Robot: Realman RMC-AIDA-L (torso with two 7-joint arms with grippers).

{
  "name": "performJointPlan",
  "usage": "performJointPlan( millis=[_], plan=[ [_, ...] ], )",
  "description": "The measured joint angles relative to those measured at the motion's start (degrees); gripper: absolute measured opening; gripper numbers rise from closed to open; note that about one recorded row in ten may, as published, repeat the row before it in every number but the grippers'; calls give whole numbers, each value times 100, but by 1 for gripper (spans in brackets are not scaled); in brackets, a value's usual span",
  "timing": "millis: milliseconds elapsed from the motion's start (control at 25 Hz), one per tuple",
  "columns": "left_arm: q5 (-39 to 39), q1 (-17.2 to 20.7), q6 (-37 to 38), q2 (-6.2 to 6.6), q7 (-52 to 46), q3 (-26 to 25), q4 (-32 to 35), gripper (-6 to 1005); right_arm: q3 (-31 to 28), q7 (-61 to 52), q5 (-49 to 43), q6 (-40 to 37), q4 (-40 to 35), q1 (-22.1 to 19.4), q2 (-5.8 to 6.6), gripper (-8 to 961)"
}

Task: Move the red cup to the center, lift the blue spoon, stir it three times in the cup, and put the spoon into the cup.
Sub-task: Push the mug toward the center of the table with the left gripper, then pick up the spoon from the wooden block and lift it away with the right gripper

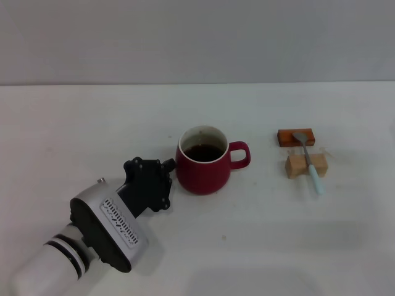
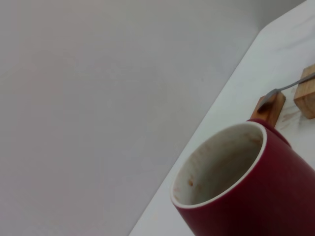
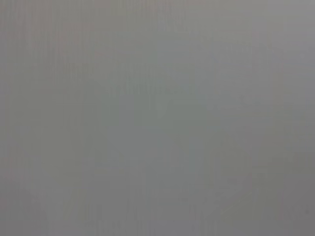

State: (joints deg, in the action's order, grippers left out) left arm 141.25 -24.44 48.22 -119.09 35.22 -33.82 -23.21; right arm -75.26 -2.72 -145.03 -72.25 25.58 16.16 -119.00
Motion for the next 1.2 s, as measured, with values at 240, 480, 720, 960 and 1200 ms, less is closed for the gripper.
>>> performJointPlan(
  millis=[240, 480, 720, 960, 1200],
  plan=[
    [-32, 21, -29, 2, -8, -123, -29, 11, -6, 0, 0, 5, 0, 10, 0, 782],
    [-52, 90, 63, 30, -947, -1520, 96, 12, 10, 1, 0, 103, 44, -25, -4, 783],
    [-56, 408, 538, 81, -2836, -3442, 191, 12, 33, 617, 13, 368, 509, -333, -41, 783],
    [-50, 720, 926, 111, -3173, -4262, 61, 13, 135, 714, 42, 414, 797, -596, -36, 783],
    [-5, 821, 1176, 134, -3722, -4461, 172, 14, 220, 700, 62, 428, 761, -669, -53, 782]
  ],
)
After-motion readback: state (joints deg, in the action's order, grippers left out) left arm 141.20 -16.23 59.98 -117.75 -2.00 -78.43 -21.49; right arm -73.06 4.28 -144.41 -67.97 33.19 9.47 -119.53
